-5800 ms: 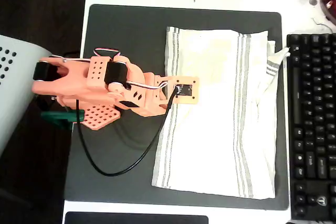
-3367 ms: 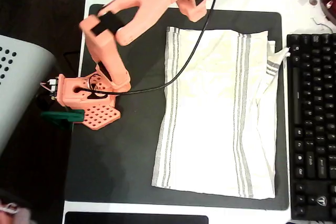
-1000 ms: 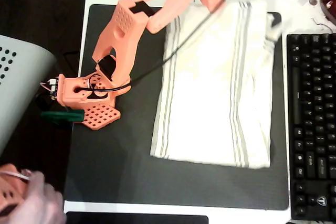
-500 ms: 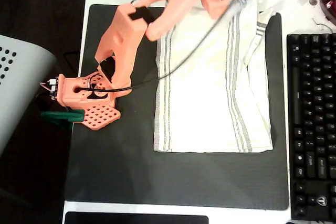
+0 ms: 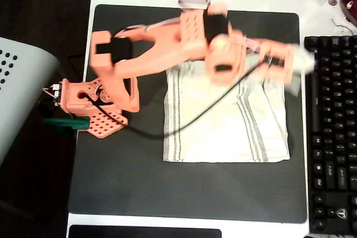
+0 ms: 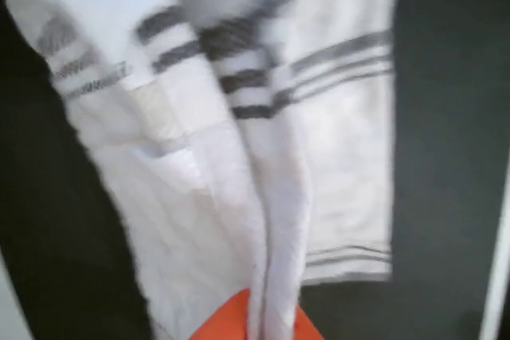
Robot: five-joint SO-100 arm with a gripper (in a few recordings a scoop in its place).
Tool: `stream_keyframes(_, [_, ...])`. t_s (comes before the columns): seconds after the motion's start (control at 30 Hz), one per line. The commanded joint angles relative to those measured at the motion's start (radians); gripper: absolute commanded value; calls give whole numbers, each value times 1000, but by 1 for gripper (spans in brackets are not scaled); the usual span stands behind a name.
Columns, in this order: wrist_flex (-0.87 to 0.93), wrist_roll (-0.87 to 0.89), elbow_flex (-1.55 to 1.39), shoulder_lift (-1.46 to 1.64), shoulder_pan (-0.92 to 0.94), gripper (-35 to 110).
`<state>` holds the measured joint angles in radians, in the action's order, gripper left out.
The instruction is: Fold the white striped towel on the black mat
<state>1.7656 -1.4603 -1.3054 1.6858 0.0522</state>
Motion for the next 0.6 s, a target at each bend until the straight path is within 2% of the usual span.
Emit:
stream_keyframes(0.0, [-84, -114, -92, 60, 156, 0])
stream_keyframes(0.17, [-402, -259, -331, -15, 364, 0])
stream_keyframes(0.33, [-617, -302, -469, -114, 431, 3])
stream_keyframes(0.43, [-663, -367, -517, -129, 460, 16])
stream_keyframes(0.57, [-646, -405, -492, -92, 486, 18])
